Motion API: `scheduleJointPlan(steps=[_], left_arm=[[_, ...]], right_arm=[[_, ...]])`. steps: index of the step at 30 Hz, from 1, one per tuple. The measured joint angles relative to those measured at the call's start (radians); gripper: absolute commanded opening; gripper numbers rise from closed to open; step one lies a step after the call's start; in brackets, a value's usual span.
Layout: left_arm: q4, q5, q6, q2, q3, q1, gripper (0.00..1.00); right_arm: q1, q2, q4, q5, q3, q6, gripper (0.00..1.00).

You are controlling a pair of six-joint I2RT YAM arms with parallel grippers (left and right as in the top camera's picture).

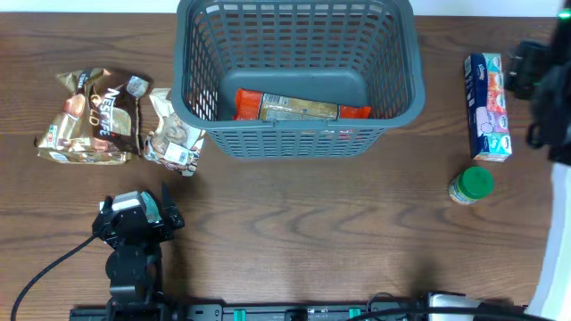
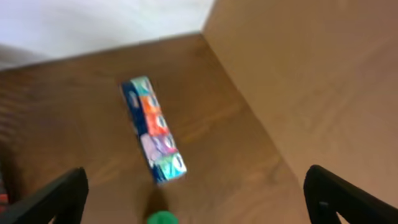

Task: Pack container
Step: 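Withdraw the right gripper toward the blue-and-white box, then grasp the blue-and-white box with the right gripper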

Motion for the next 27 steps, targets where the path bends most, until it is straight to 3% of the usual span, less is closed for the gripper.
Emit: scheduleJointPlan(steps=[9, 27], left_arm=[[0.0, 0.0, 0.0, 0.0, 0.0, 0.0, 0.99], [0.0, 0.0, 0.0, 0.0, 0.0, 0.0, 0.98]], right_arm=[[-0.244, 0.162, -0.028, -0.269, 0.0, -0.021, 0.96], [-0.263, 0.666, -0.004, -0.354, 0.0, -0.154, 0.99]])
